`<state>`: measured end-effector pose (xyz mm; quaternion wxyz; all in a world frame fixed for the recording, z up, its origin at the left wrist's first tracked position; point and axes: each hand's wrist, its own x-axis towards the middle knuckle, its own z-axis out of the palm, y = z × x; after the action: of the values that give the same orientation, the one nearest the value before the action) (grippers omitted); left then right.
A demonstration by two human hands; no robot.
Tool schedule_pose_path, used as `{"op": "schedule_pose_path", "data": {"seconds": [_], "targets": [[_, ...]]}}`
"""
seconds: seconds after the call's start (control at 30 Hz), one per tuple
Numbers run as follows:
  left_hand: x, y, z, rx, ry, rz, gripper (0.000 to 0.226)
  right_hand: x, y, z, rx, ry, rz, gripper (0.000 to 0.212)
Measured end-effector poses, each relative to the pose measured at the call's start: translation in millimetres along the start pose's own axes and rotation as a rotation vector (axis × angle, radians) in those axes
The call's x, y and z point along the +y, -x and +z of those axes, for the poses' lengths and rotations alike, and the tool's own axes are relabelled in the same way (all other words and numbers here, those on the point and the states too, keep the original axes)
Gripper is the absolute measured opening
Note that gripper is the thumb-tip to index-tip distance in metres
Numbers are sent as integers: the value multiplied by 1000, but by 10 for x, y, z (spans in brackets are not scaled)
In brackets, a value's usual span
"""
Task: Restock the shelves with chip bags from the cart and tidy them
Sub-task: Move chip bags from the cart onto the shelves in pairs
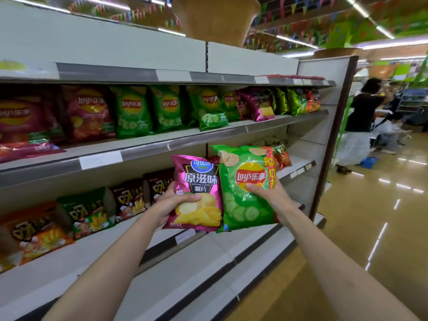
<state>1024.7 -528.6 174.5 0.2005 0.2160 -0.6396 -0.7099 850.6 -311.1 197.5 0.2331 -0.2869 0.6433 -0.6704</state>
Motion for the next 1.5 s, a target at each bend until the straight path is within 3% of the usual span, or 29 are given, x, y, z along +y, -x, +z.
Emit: {"op": "schedule_pose_path", "data": {"seconds": [0.37, 0.47, 0.6, 0.83, 0.93, 1.03, 1.13, 1.27, 1.5], "targets": [[0, -347, 590, 59, 14, 10, 119, 171, -494, -658, 39, -77, 1, 90], [21, -528, 761, 103, 10, 47, 114, 183, -669, -782, 30, -98, -6, 78], [-21, -887, 1025, 129, 20, 82, 110, 209, -898, -1013, 61, -91, -15, 86], [110, -1690, 1522, 165, -46, 192, 101, 64, -1513, -1583, 100, -71, -46, 77], [343, -2039, 1655, 200, -100, 271, 88, -81, -1898, -1713, 106, -63, -46, 76], [589, -2337, 1683, 237, -146, 356, 54, -221, -2295, -1770, 84, -62, -84, 59], [784, -2553, 1624, 280, -182, 389, 49, -358, -2645, -1767, 28, -62, -118, 57], [947, -2659, 1539, 287, -215, 403, 22, -451, -3010, -1716, -41, -85, -81, 51], [1129, -2661, 1418, 403, -230, 350, 19, -572, -3617, -1475, -98, -136, 64, 23]]}}
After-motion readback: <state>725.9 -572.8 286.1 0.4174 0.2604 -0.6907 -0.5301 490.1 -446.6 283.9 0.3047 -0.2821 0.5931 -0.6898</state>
